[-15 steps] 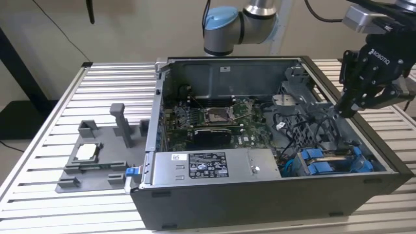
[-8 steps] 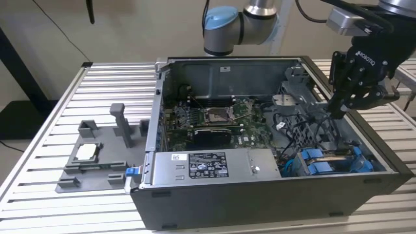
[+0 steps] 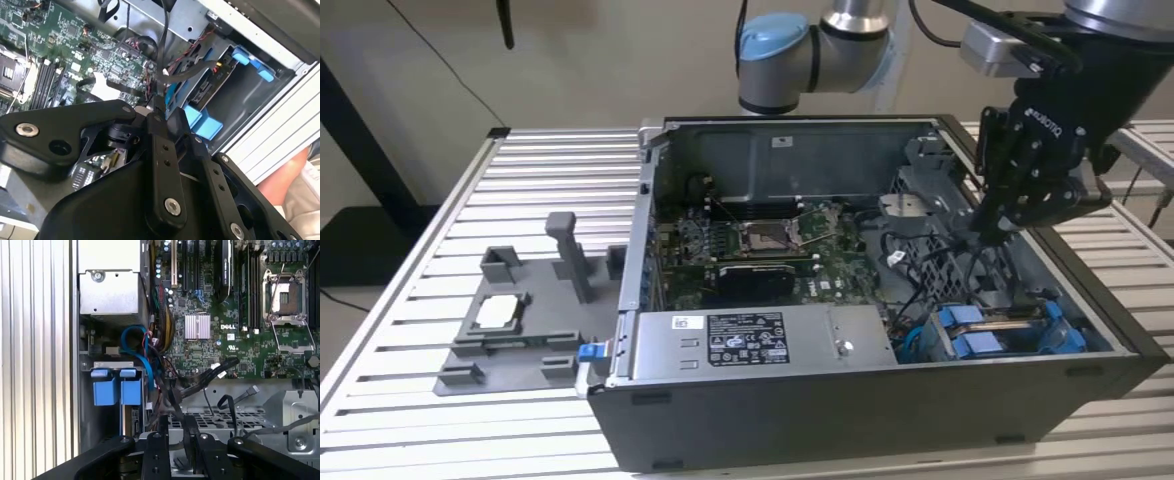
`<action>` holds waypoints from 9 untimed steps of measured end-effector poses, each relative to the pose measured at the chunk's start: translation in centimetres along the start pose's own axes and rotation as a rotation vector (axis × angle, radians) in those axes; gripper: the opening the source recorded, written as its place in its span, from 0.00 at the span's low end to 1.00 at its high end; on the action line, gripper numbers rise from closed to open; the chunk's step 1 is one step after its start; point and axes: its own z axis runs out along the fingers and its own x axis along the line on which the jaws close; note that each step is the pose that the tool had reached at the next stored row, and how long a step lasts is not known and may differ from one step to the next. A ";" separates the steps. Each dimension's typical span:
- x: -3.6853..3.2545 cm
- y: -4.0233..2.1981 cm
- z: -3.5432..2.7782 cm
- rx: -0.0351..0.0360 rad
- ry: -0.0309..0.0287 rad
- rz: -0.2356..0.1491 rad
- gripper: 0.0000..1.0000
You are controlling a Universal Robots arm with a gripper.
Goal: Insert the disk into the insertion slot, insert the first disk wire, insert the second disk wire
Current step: 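Insert the second disk wire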
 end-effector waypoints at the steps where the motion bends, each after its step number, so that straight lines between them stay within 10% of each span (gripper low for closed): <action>1: 0.00 0.27 0.03 0.0035 0.0000 0.000 0.27; 9: -0.04 2.53 0.46 0.0605 0.0016 0.000 0.27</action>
